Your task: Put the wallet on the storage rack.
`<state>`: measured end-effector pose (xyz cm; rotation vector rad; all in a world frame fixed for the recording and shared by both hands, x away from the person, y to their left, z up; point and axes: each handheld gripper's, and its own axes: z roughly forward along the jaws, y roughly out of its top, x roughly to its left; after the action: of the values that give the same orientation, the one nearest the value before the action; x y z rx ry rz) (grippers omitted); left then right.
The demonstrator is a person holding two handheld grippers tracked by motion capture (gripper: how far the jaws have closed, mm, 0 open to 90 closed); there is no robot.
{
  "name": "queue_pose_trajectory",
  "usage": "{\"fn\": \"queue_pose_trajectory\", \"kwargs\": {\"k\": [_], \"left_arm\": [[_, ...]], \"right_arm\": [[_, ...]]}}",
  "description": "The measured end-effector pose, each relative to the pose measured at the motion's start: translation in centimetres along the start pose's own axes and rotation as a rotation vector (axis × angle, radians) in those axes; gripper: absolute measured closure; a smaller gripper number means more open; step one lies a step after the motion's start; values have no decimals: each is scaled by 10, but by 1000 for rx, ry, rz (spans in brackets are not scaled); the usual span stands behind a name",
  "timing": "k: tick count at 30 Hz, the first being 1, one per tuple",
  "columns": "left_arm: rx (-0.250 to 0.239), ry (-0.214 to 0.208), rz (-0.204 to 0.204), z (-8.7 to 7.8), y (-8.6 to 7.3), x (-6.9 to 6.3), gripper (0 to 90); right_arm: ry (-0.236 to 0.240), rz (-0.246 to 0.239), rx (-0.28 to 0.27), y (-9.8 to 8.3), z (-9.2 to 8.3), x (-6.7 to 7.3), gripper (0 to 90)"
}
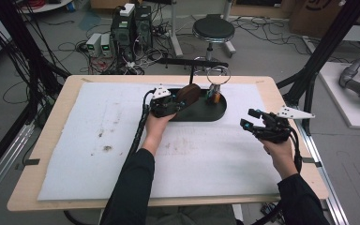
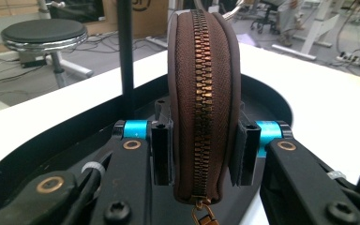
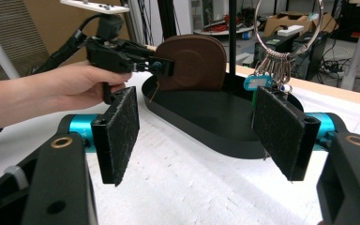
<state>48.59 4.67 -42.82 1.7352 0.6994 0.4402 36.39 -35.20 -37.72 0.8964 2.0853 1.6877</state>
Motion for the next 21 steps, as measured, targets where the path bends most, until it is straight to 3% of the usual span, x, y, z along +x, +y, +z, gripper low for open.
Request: {"fn": "queue_pose_trajectory", "kwargs": {"k": [11,21], "left_arm": [[32,33,-22,10,-14,9,670],[59,57,-19,14,-13,7,663]], "right_arm": [[1,3,0,-1,-1,-1,329],[5,-7,4,-1,0,0,331]]}}
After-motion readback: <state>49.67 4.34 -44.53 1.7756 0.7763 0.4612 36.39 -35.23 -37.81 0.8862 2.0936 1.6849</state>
